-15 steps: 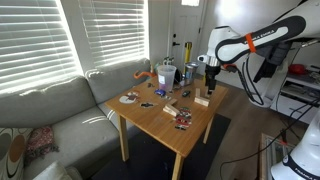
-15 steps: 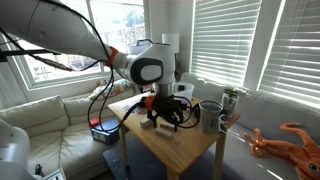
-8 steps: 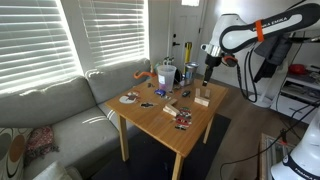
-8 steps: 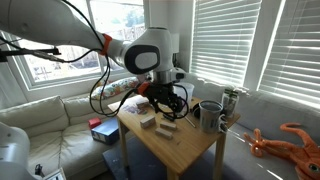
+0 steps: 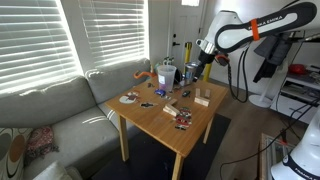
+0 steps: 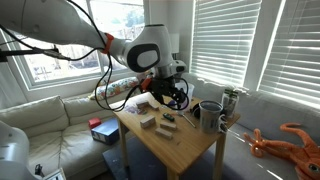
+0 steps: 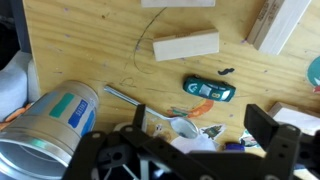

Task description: Unstack two wooden blocks then place the toy car on them

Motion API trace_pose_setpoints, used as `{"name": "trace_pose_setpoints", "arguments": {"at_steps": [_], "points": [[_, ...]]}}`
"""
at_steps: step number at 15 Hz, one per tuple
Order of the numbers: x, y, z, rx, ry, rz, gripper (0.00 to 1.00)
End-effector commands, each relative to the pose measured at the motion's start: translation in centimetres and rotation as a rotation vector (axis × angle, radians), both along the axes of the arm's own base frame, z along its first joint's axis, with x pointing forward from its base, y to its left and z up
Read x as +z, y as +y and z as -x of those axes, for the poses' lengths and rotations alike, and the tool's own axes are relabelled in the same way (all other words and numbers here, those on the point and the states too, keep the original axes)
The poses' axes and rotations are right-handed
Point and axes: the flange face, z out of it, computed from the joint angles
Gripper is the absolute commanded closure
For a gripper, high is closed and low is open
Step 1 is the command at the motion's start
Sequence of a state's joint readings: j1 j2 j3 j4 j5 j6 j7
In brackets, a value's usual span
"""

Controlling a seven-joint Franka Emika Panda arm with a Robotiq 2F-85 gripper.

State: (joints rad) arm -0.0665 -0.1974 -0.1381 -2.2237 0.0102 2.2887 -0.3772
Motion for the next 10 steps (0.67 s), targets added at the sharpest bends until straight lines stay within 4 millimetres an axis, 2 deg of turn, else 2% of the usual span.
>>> {"name": "trace_pose_setpoints", "arguments": {"at_steps": [1, 3, 5, 10], "points": [[0.1, 0.0, -0.1, 0.000, 0.001, 0.000, 0.00], [0.1, 0.0, -0.1, 0.000, 0.001, 0.001, 0.00], [-0.5, 0.5, -1.0, 0.023, -0.005, -0.034, 0.00], [-1.9, 1.8, -2.9, 0.326, 0.013, 0.076, 0.00]]}}
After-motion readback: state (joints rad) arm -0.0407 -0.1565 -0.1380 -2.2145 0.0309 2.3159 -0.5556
